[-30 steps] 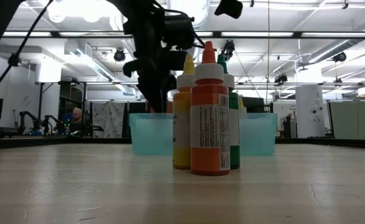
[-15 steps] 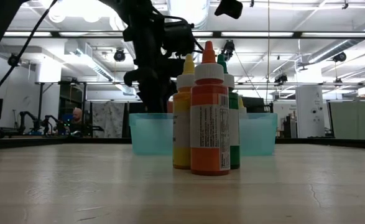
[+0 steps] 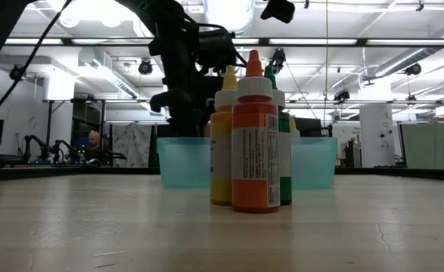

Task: Pick & Place food coloring
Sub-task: Put the small green food coloring bottle into the green container

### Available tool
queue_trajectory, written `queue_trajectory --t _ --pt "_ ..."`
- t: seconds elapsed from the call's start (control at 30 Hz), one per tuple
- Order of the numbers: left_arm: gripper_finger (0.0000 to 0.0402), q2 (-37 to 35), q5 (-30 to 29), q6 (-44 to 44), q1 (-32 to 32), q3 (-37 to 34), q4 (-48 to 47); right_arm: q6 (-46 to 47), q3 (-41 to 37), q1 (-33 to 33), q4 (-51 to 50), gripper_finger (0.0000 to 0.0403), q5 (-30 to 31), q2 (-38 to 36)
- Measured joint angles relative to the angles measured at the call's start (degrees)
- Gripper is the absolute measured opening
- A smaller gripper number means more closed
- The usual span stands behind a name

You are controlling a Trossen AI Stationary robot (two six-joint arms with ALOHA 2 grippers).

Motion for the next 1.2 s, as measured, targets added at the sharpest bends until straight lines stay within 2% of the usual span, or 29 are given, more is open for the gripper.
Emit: queue_trajectory --t 1.2 --pt "0.0048 0.0 -0.4 1.9 1.1 -3.3 4.1 -0.4 -0.2 0.0 0.6 0.0215 1.5 0.0"
